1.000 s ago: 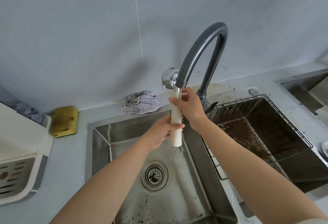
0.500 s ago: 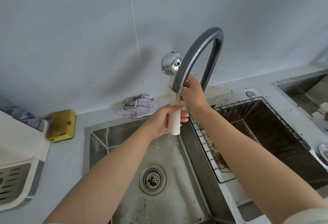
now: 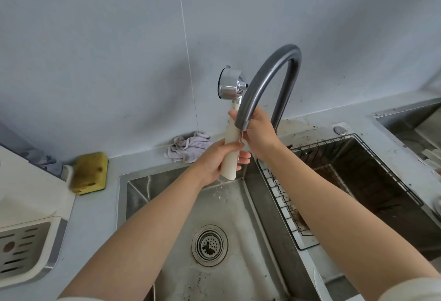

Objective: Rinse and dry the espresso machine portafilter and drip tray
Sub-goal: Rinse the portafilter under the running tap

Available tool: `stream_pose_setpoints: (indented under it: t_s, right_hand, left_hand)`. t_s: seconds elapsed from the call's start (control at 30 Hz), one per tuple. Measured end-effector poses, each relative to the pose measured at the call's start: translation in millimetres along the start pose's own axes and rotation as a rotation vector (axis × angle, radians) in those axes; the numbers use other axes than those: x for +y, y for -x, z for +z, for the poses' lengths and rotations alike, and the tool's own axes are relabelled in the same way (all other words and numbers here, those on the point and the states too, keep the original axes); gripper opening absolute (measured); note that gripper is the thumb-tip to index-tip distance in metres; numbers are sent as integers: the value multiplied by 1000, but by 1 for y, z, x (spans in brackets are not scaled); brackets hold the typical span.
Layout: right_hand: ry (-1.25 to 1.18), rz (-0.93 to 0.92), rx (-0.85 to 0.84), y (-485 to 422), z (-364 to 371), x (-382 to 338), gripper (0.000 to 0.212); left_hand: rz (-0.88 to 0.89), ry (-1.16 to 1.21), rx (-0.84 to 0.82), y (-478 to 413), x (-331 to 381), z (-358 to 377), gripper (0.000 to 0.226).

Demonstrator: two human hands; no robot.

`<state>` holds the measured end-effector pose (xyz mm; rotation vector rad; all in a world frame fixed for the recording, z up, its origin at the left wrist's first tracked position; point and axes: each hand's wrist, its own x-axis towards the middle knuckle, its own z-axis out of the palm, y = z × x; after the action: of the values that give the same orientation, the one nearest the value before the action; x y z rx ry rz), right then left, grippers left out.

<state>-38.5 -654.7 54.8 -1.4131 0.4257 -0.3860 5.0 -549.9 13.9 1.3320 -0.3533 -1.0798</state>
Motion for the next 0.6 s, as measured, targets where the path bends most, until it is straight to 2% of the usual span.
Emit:
stream_pose_setpoints:
  t_s: [0.2, 0.33, 0.43, 0.6]
  right_hand:
    - [-222, 95, -50, 14, 4, 13, 23]
    - [-377, 173, -65, 28, 7, 28, 18]
    - [-443, 219, -65, 38, 9, 39, 19]
    - [-457, 281, -31, 50, 6, 54, 15]
  left_hand:
    - [-32, -118, 5, 13, -11, -3, 13]
    - [-55, -125, -4, 26, -26, -8, 28]
    - [-72, -150, 1, 36, -36, -7, 23]
    - [-68, -280, 117, 47, -48, -1, 20]
